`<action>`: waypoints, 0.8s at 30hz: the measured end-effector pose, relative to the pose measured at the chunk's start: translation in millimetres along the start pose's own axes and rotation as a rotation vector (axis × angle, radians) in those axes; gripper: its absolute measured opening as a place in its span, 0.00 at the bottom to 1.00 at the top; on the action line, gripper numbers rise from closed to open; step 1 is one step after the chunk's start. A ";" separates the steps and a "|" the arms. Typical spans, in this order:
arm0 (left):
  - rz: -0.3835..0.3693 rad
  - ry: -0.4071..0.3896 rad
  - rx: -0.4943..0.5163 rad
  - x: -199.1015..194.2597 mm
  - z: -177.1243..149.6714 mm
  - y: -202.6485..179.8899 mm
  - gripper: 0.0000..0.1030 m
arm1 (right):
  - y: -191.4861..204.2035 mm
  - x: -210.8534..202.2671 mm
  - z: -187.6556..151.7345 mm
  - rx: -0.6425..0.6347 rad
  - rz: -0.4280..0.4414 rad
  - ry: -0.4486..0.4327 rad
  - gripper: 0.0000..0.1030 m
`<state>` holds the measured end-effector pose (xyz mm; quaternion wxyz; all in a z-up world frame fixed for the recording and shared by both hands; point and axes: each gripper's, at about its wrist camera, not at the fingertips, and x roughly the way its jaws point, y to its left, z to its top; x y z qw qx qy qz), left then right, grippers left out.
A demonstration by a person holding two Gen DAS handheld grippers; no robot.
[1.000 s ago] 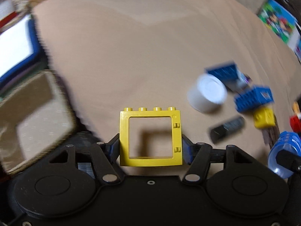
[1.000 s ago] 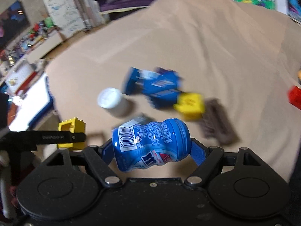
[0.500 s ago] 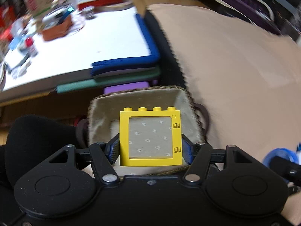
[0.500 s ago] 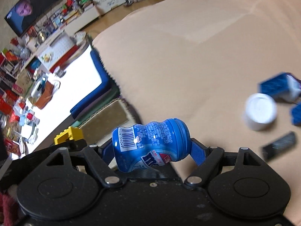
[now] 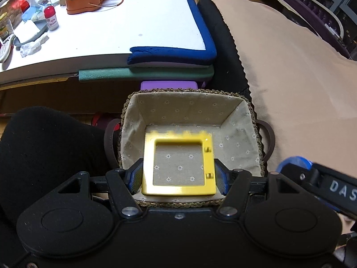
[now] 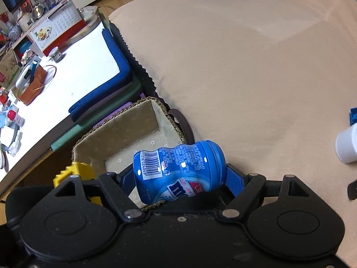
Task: Organize rigid objects
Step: 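Carry the yellow frame into the basket and open the left tool while the right drops the Mentos bottle in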
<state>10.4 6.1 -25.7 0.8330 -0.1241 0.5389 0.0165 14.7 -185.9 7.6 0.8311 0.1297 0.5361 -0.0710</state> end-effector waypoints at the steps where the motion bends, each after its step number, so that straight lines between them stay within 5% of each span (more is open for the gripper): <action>1: 0.007 0.000 0.001 0.1 0.1 0.0 0.57 | 3.7 1.7 1.2 -0.004 -0.004 0.001 0.78; 6: 0.014 -0.004 -0.005 -0.2 1.6 2.5 0.65 | 10.8 3.3 1.9 -0.028 -0.007 -0.004 0.82; 24: 0.031 0.013 -0.011 2.8 2.5 2.4 0.65 | -5.9 2.4 -4.1 0.009 0.012 -0.010 0.84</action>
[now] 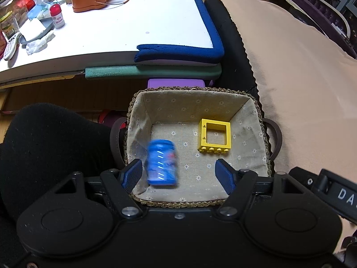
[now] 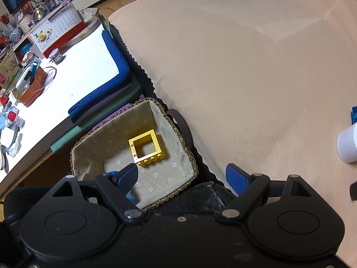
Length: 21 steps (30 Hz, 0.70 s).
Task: Organize rigid objects
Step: 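Carry the yellow frame into the basket and open the left tool while the right drops the Mentos bottle in, then move both tools back over the scattered items on the bed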
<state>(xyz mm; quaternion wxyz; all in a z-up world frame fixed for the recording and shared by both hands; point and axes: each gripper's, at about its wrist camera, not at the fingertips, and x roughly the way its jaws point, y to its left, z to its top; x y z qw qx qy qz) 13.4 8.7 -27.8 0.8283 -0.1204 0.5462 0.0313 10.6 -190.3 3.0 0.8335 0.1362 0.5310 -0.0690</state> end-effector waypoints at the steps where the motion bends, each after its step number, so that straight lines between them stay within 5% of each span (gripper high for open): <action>1: 0.001 0.000 0.002 0.0 -0.3 -0.1 0.65 | -0.8 -0.2 -1.2 0.001 0.002 0.001 0.84; 21: 0.002 -0.018 0.062 -5.0 -5.3 -8.3 0.67 | -21.0 -17.0 -22.5 -0.019 -0.029 -0.034 0.91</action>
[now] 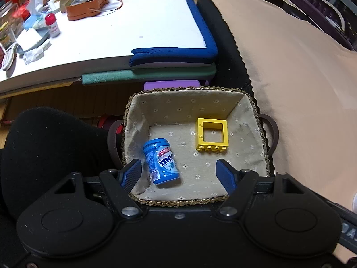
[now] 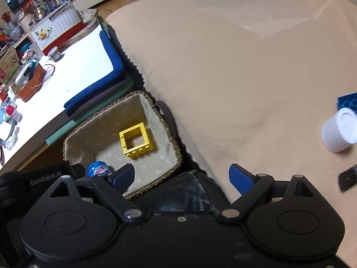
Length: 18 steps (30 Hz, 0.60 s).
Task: Organize rigid objects
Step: 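Move both tools back over the scattered items on the bed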
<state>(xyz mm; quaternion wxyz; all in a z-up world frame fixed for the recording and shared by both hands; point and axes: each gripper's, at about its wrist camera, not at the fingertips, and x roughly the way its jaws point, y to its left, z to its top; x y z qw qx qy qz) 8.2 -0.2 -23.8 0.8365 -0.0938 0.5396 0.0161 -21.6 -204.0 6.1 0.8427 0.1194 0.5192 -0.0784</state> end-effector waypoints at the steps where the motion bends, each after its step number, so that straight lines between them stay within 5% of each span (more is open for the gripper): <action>1: -0.002 -0.001 0.011 -0.2 -0.4 -2.0 0.67 | -3.1 -3.7 -1.3 -0.001 -0.005 -0.011 0.92; 18: -0.143 -0.053 0.273 -15.4 -25.5 -52.3 0.76 | -117.8 -86.6 -43.2 0.145 -0.094 -0.186 0.99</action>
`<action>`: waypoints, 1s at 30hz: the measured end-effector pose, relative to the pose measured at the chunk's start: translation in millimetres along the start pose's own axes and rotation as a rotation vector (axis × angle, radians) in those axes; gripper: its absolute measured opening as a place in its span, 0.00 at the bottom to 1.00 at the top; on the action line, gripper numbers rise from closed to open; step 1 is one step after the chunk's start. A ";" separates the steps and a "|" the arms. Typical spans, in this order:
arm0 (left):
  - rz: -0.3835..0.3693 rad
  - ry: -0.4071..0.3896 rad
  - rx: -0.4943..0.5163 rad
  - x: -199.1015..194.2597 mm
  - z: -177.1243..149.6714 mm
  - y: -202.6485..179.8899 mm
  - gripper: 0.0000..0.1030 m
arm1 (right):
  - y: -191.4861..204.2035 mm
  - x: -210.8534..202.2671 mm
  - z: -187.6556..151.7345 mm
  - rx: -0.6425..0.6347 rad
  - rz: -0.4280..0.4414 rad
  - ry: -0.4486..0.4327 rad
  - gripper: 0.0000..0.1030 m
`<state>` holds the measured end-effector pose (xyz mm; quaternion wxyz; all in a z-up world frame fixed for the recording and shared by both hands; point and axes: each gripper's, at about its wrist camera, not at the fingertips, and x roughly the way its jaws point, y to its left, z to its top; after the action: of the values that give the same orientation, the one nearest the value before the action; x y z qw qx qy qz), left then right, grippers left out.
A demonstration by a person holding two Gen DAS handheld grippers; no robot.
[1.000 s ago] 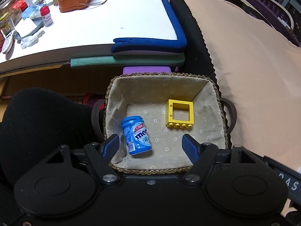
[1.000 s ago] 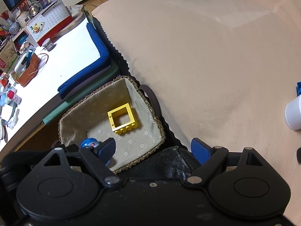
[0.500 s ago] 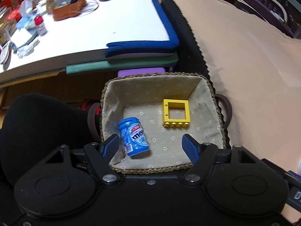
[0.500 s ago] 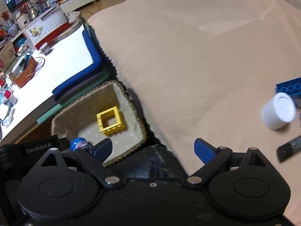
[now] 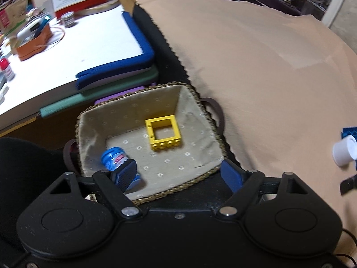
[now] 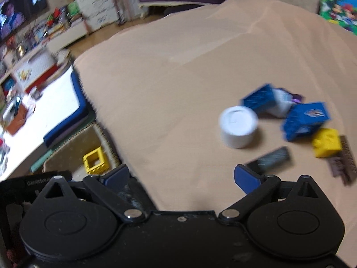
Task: Organize rigid objects
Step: 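Move both tools back over the scattered items on the bed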
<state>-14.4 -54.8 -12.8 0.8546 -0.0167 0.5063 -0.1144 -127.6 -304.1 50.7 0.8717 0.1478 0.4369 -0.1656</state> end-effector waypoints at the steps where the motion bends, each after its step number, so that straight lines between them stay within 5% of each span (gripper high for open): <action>1: -0.006 -0.003 0.007 -0.7 -0.7 -2.3 0.76 | -10.6 -5.6 -0.5 0.021 -0.013 -0.014 0.99; 7: -0.046 -0.011 0.063 -2.4 -5.5 -19.5 0.76 | -87.3 -28.5 -2.2 0.158 -0.174 -0.094 1.00; 15: -0.121 -0.021 0.217 -8.4 -19.1 -69.6 0.76 | -188.4 -33.2 -20.2 0.389 -0.301 -0.088 1.00; 23: -0.246 0.035 0.364 -11.4 -31.1 -150.1 0.77 | -237.5 -29.0 -37.0 0.498 -0.334 -0.065 1.00; 30: -0.277 0.076 0.496 -12.7 -46.4 -219.4 0.77 | -246.3 -23.5 -43.8 0.504 -0.300 -0.062 1.00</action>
<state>-99.8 -261.7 7.3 0.7891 0.1280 0.4875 -0.3511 -275.0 -504.8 16.8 0.7862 0.2884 0.3722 -0.4001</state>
